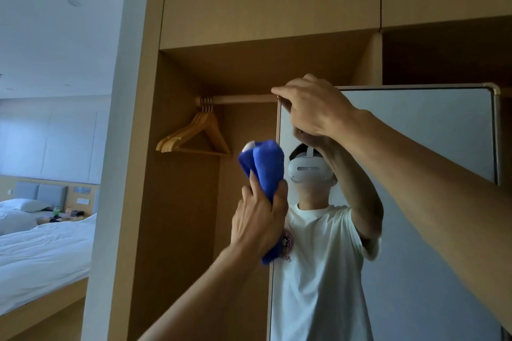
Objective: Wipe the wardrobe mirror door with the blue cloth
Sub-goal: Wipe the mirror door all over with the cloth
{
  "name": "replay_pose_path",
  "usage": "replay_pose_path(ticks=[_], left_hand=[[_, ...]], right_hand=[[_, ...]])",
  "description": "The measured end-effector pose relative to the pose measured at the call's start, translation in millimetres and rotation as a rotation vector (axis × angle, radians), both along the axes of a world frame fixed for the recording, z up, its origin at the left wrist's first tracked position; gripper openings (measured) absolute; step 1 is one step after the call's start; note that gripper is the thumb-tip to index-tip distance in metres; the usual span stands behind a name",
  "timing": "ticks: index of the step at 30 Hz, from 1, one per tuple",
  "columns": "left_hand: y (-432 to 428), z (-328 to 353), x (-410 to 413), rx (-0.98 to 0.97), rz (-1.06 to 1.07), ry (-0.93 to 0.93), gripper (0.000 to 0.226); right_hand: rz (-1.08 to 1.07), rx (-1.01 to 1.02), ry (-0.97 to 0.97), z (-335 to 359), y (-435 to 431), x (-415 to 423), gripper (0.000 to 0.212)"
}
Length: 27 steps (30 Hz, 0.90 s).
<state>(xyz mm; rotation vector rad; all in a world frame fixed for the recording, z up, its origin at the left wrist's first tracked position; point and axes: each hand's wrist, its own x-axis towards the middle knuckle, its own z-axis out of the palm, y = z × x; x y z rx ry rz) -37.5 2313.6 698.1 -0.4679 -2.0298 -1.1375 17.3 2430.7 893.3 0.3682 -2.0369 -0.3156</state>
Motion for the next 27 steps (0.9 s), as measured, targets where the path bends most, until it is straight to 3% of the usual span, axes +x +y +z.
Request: replay_pose_path(ticks=[3,6,10,13,18,22,27], left_hand=[[1.5,45.5,-3.6,-0.007,0.043,0.035,0.084],[5.8,47.9,-1.6,-0.014,0.081,0.057,0.073],[10.7,9.2,0.4,-0.025,0.081,0.046,0.083],[15.7,-36.0,7.9,-0.085,0.099,0.008,0.079],[7.6,-77.5,6.1,-0.07,0.089,-0.072,0.099],[2.3,-47.3,6.2,-0.055,0.053,-0.072,0.085],[-4.5,7.8,4.0,-0.036,0.045,-0.034,0.093]], right_hand=[[-0.008,-0.005,-0.016,3.1,-1.4,2.0,0.054],[-0.009,-0.014,-0.043,2.7,-2.0,2.8,0.054],[-0.015,-0.018,-0.049,5.8,1.6,4.4,0.056],[-0.026,-0.021,-0.051,2.4,4.3,0.6,0.056],[-0.07,0.055,0.023,-7.0,1.5,-12.0,0.054],[-0.123,0.129,0.034,-18.0,0.2,-9.6,0.051],[-0.087,0.343,0.083,-47.3,-3.6,-6.9,0.038]])
